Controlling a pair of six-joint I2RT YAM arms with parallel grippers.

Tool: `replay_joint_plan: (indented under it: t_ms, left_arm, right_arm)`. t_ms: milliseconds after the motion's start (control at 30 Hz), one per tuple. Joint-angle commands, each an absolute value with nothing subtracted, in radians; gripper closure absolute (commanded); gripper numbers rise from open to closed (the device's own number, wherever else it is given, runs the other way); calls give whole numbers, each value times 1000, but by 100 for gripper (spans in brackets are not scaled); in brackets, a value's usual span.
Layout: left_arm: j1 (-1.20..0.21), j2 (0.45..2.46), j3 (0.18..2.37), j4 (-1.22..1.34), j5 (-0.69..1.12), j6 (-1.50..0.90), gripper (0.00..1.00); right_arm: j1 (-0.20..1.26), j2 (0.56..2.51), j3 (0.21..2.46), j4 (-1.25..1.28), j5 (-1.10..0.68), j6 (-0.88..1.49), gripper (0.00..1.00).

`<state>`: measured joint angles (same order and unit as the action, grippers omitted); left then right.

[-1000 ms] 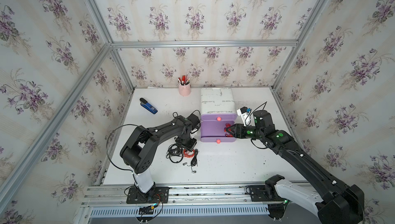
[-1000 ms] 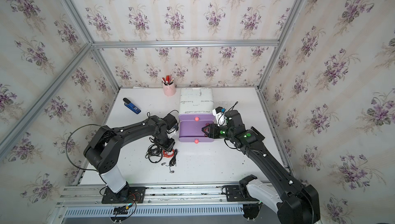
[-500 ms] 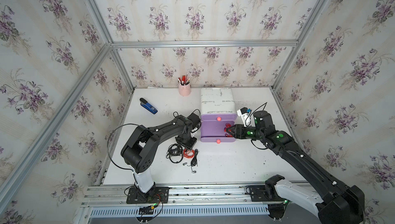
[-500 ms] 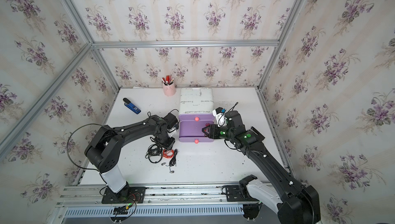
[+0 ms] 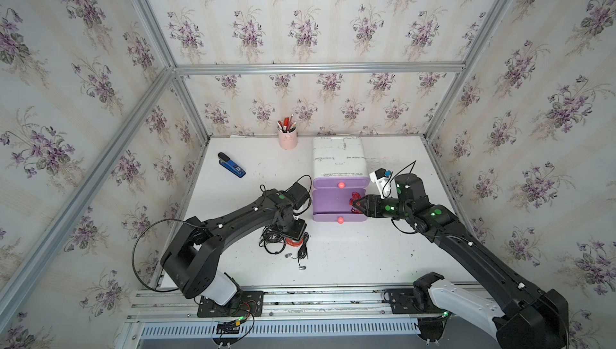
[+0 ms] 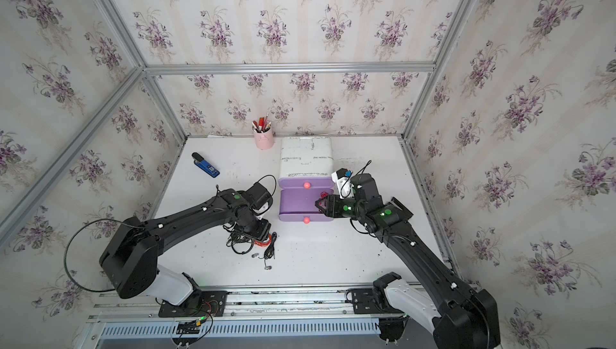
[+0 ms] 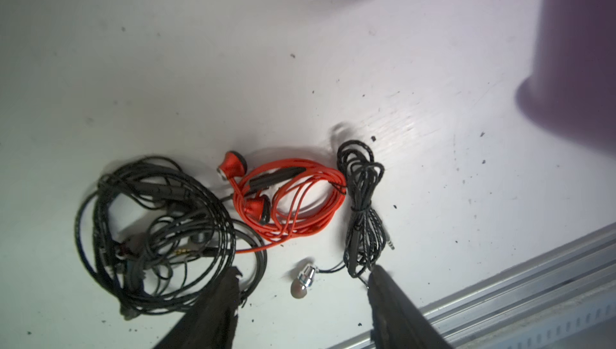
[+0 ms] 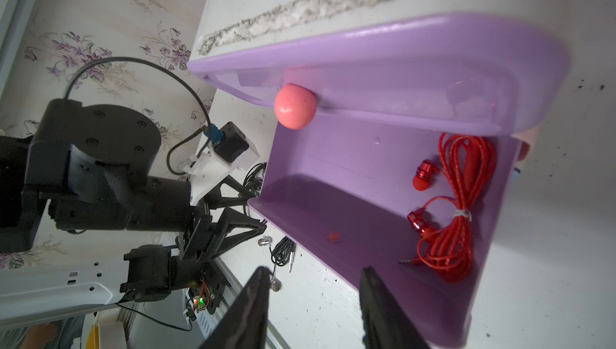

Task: Place the wired earphones into the drawer by color
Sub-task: Pick up the wired earphones from the center of the board.

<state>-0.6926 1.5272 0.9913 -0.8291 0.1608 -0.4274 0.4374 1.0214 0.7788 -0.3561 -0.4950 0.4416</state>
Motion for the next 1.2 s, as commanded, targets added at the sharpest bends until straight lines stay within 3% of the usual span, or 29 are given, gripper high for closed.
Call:
replay_joint_plan:
  t_ms: [0, 367, 1033, 1167]
  left_arm:
    - [-704, 1507, 946, -787, 189, -632, 41]
    - [-711, 1471, 841, -659, 275, -915, 44]
    - [-713, 1456, 805, -672, 149, -1248, 44]
    - [-712, 1470, 811, -636, 135, -1282, 50]
  right_arm:
    - [437, 1015, 770, -333, -501, 445, 53]
    - [438, 993, 751, -339, -492, 443, 53]
    - [437, 1002, 720, -318, -501, 441, 53]
    - [438, 1006, 716, -319, -503, 439, 53]
